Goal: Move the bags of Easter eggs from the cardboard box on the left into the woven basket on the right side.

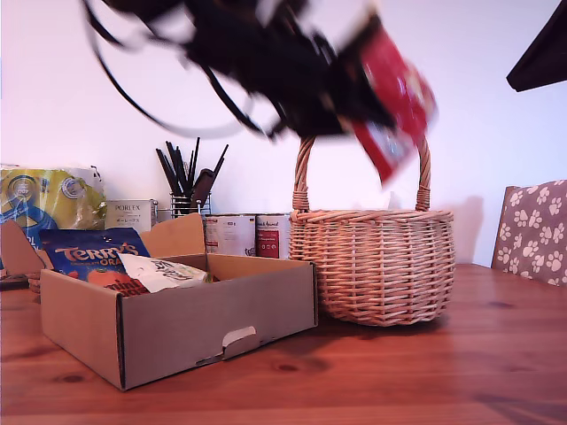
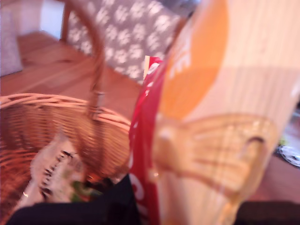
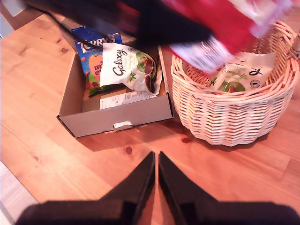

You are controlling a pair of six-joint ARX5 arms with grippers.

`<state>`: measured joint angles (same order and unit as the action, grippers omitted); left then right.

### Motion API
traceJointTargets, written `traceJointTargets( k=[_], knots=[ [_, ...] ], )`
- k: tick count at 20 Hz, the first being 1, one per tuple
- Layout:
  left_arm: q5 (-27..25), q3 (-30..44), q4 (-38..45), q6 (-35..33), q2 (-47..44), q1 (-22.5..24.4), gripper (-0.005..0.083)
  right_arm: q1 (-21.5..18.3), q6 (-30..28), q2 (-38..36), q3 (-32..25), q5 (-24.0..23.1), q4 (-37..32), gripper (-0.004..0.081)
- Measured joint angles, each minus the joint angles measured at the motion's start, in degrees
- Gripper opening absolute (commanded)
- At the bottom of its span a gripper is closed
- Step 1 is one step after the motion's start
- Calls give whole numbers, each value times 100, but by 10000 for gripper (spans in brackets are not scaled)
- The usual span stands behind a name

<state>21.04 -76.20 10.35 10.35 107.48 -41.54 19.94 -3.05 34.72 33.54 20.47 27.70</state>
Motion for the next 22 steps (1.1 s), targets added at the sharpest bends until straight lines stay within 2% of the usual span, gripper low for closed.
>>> traceJointTargets(
  k=[3,5,17,18,19,21,22],
  knots=[
    [-286,-774,-302,-28,466,0,-13,0,0,0,0,0,-2,-13],
    [-481,-1005,-549,-72,553,2,-13,0,0,0,0,0,-7,-13],
    [-560,-1014,-1506,-90,715,-184,-10,0,0,0,2,0,-26,-13],
    [-564,-1014,-1561,-90,715,-197,9,0,0,0,2,0,-28,-13],
    [-597,-1014,-1635,-90,715,-197,69,0,0,0,2,0,-28,-13],
    [-876,-1014,-1683,-90,717,-223,271,0,0,0,0,9,-28,-12],
    [-984,-1014,-1650,-92,719,-234,330,0,0,0,0,22,-28,-13]
  ],
)
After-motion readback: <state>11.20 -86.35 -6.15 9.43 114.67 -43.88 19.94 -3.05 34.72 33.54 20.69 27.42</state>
